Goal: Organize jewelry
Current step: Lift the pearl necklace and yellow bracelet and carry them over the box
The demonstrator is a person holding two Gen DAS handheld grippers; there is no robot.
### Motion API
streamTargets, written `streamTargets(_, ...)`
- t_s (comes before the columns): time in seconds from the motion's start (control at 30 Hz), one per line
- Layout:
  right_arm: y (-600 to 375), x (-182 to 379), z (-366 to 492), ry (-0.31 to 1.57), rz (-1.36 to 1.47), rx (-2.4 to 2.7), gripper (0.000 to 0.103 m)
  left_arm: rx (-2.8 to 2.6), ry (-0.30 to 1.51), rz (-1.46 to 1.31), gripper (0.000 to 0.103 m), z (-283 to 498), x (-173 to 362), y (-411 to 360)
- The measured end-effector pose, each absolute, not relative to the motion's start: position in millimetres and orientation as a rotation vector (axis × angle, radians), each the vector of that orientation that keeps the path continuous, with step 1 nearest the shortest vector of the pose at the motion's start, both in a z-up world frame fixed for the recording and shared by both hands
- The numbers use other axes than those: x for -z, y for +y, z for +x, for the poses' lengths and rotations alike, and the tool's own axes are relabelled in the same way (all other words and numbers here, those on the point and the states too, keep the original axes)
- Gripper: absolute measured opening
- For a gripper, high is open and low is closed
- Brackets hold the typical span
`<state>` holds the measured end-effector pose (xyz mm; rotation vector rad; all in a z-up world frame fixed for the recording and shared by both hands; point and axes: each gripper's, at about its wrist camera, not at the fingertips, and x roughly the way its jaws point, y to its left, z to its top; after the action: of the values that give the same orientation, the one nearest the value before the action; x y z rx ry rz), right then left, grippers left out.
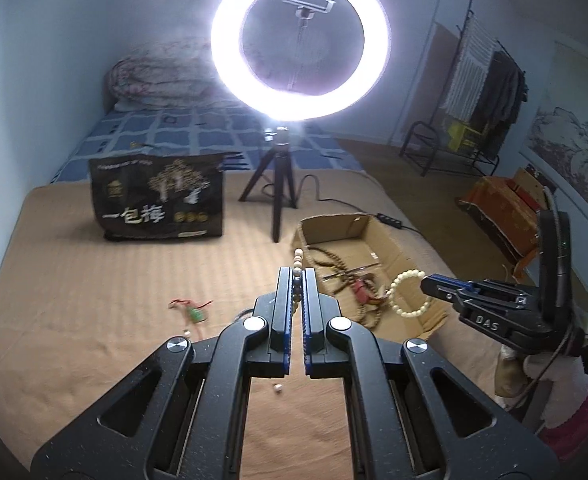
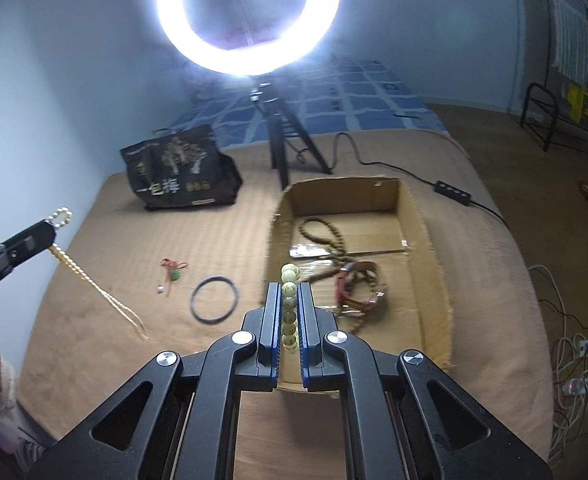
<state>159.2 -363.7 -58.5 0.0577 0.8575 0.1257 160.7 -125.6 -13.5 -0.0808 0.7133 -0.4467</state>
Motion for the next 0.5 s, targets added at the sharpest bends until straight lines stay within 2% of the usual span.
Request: streamTargets(0.5,-432,71,166,0.882,0.134,-0.001,0.006,0.586,0.695,-0.094,0.002,168,7,-215)
